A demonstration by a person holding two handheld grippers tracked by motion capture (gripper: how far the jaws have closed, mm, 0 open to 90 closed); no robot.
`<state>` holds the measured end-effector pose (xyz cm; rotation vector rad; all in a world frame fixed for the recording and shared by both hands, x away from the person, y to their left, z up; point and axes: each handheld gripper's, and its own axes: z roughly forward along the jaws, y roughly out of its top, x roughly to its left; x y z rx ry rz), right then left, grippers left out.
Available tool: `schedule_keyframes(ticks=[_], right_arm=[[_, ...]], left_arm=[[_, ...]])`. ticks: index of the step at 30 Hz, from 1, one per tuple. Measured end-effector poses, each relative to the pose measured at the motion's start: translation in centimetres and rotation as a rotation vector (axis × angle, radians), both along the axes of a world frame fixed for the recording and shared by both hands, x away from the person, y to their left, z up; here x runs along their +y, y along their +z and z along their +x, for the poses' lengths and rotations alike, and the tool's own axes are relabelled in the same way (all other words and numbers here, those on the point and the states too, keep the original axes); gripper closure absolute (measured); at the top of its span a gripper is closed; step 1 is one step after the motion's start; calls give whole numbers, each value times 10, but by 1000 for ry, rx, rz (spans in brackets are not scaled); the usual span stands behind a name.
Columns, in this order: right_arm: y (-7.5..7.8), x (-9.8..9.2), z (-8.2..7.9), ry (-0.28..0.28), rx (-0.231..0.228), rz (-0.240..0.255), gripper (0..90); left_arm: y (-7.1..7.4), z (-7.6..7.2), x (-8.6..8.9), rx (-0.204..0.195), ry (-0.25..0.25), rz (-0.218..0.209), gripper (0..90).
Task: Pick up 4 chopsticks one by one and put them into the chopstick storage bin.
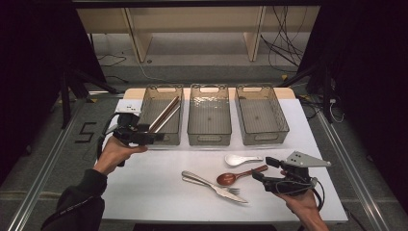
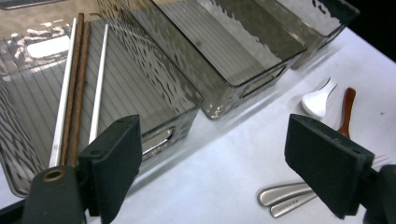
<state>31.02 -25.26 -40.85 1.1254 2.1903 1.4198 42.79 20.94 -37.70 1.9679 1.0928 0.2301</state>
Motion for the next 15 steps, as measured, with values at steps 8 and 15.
schedule_keyframes(ticks=[8,15], right_arm=[[1,-2,14,20,10,-43,283],[4,-1,25,50,17,-91,284]], left_arm=[[-7,-19,0,-26,-8,-27,171],[-11,-35,5,-51,-11,-39,163]])
